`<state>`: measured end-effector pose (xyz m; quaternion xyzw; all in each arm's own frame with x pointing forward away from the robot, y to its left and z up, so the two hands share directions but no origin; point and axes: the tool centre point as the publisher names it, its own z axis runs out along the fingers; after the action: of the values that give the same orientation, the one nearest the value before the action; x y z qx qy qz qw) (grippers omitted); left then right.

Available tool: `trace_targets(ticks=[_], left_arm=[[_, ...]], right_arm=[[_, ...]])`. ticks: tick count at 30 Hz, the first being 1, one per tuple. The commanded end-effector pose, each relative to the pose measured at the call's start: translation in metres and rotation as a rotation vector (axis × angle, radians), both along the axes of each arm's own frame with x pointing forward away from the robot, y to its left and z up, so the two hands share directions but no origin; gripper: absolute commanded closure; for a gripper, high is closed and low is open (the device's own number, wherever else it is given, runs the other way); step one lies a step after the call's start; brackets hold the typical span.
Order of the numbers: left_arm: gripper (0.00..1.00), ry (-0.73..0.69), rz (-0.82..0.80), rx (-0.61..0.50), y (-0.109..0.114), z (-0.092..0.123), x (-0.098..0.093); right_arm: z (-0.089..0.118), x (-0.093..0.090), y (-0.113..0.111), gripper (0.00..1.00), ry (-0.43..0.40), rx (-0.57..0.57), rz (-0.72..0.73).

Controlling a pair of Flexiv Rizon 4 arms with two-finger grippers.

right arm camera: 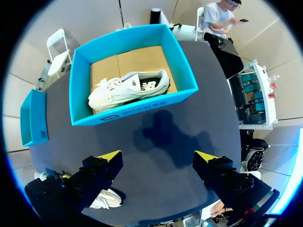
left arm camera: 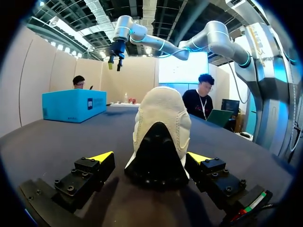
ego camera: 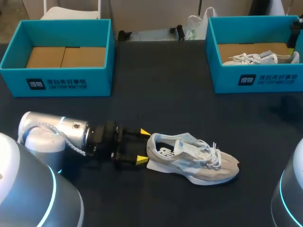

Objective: Take the shoe out of the shoebox, open the shoe tongue, remove and reinsert the insole, then place the shoe into the shoebox

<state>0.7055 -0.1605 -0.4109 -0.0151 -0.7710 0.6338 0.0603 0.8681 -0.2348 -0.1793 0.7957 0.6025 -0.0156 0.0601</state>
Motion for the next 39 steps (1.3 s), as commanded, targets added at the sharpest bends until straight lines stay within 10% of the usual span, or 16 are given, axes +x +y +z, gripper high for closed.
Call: trace_targets(ticks=[1,39], left_arm=[[0.0,0.005,-0.025,0.006,-0.008,-0.004,0.007],[0.0,0.004,-0.233,-0.016,-0.025,-0.005,0.0]], right_arm=[[0.0,-0.001,0.0,0.0,-0.002,-0.001,0.0],[0.0,-0.001,0.0,0.0,-0.002,-0.001,0.0]])
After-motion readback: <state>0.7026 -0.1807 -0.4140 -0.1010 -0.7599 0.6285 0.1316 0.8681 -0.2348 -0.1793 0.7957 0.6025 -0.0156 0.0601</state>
